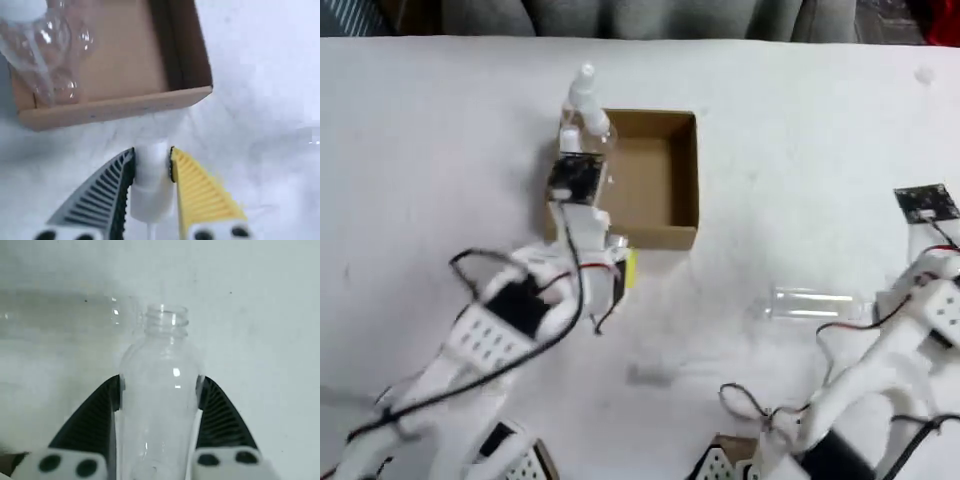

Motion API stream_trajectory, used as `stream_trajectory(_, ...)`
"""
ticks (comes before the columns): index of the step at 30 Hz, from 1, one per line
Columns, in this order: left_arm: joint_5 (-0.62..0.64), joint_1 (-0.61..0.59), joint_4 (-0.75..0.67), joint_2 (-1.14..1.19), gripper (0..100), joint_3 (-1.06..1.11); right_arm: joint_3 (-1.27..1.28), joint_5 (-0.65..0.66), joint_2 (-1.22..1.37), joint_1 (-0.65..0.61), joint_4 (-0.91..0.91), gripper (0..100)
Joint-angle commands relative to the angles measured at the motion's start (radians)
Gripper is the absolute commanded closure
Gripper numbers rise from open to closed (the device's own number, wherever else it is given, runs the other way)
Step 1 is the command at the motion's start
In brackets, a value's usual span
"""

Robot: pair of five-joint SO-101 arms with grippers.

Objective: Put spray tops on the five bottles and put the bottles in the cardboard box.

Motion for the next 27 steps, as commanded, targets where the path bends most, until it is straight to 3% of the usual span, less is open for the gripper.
stream_trajectory(1, -0.025, -0.031, 0.017, -0.271, 98, 0.015, 0.048, -0.12, -0.213, -0.107, -0.016, 98.1)
stream_trajectory(11, -0.02, -0.354, 0.009, -0.455, 98, -0.094, 0.08, -0.555, -0.476, -0.533, -0.05, 98.1)
stream_trajectory(17, -0.02, -0.564, 0.009, -0.455, 98, -0.262, 0.094, -0.689, -0.619, -0.868, -0.168, 98.1)
stream_trajectory(21, -0.02, -0.657, 0.008, -0.455, 98, -0.368, 0.221, -0.71, -0.704, -1.098, -0.349, 98.1)
stream_trajectory(27, -0.02, -0.708, -0.081, -0.455, 98, -0.442, 0.574, -0.71, -0.851, -1.405, -0.789, 98.1)
